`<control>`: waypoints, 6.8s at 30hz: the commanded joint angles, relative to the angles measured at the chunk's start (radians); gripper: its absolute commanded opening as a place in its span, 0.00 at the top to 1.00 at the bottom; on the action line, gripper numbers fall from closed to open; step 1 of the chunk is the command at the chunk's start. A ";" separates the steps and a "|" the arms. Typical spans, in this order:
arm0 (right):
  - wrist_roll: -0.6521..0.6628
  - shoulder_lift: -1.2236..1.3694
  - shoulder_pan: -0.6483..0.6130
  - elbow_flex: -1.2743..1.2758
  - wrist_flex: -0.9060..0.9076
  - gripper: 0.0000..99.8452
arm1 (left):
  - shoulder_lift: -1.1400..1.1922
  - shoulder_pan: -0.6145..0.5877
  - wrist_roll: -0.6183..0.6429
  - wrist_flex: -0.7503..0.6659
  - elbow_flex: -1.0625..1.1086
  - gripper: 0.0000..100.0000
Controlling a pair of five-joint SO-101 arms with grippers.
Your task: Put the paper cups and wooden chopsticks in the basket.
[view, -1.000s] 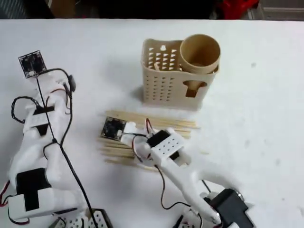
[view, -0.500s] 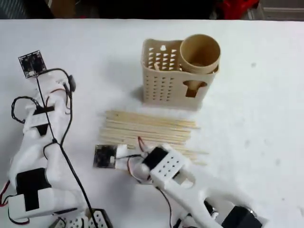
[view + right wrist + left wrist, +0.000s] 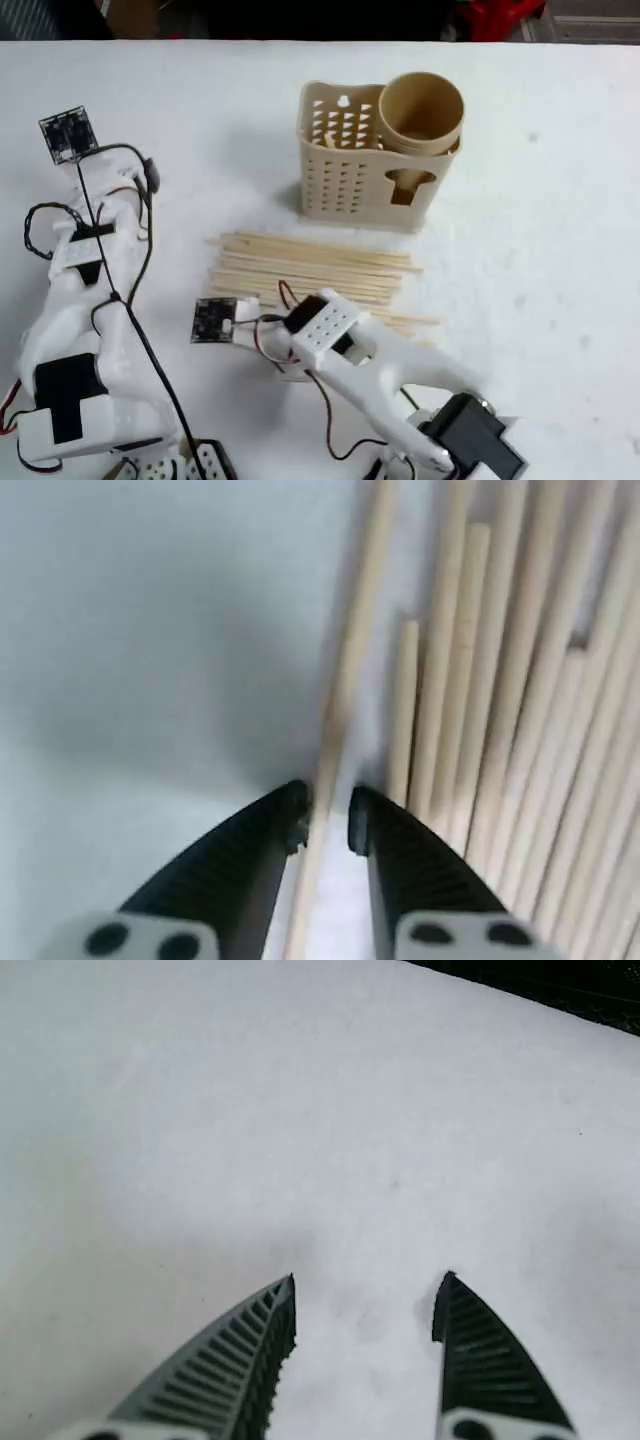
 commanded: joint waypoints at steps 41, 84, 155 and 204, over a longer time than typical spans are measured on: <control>-0.539 -0.177 0.435 -0.924 -0.522 0.98 | -0.004 0.021 0.011 0.002 -0.052 0.77; -0.288 -0.576 0.203 -0.178 0.122 0.91 | -0.004 0.021 0.008 0.002 -0.052 0.77; 0.002 -0.274 0.068 0.078 0.035 0.85 | -0.004 0.021 0.008 0.000 -0.052 0.77; -0.008 -0.354 0.099 0.106 0.012 0.98 | -0.004 0.021 0.008 0.002 -0.052 0.77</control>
